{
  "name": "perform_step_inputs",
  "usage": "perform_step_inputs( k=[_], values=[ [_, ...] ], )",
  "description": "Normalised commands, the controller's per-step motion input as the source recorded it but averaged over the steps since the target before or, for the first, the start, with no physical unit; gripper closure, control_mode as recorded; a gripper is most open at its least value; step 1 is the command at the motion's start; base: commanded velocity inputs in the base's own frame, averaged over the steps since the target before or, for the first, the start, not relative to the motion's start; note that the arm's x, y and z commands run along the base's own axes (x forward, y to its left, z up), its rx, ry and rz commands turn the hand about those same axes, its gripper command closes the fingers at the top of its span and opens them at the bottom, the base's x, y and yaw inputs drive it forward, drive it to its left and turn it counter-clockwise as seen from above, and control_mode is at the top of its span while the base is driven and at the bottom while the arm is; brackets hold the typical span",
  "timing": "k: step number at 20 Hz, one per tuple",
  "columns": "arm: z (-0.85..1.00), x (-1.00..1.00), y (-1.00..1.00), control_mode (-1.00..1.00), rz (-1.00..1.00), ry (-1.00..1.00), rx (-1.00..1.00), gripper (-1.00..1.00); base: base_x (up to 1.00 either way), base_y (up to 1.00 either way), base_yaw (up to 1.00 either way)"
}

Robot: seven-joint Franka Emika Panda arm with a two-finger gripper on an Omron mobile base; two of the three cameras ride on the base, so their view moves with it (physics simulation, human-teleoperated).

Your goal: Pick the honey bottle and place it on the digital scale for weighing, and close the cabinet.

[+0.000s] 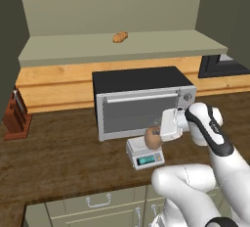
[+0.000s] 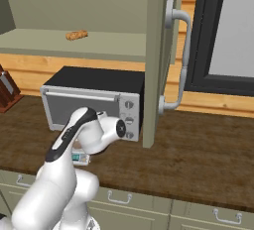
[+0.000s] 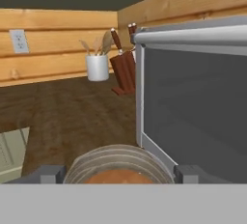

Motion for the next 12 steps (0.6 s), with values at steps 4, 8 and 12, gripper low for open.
perform_step_inputs(
  k=[4, 8, 12],
  values=[
    [-0.36, 0.00, 0.23, -1.00, -0.07, 0.00, 0.00, 1.00, 0.00, 0.00, 0.00],
    [-0.58, 0.00, 0.23, -1.00, -0.08, -0.03, 0.00, 1.00, 0.00, 0.00, 0.00],
    [-0.68, 0.00, 0.21, -1.00, -0.07, -0.08, 0.01, 1.00, 0.00, 0.00, 0.00]
  ],
)
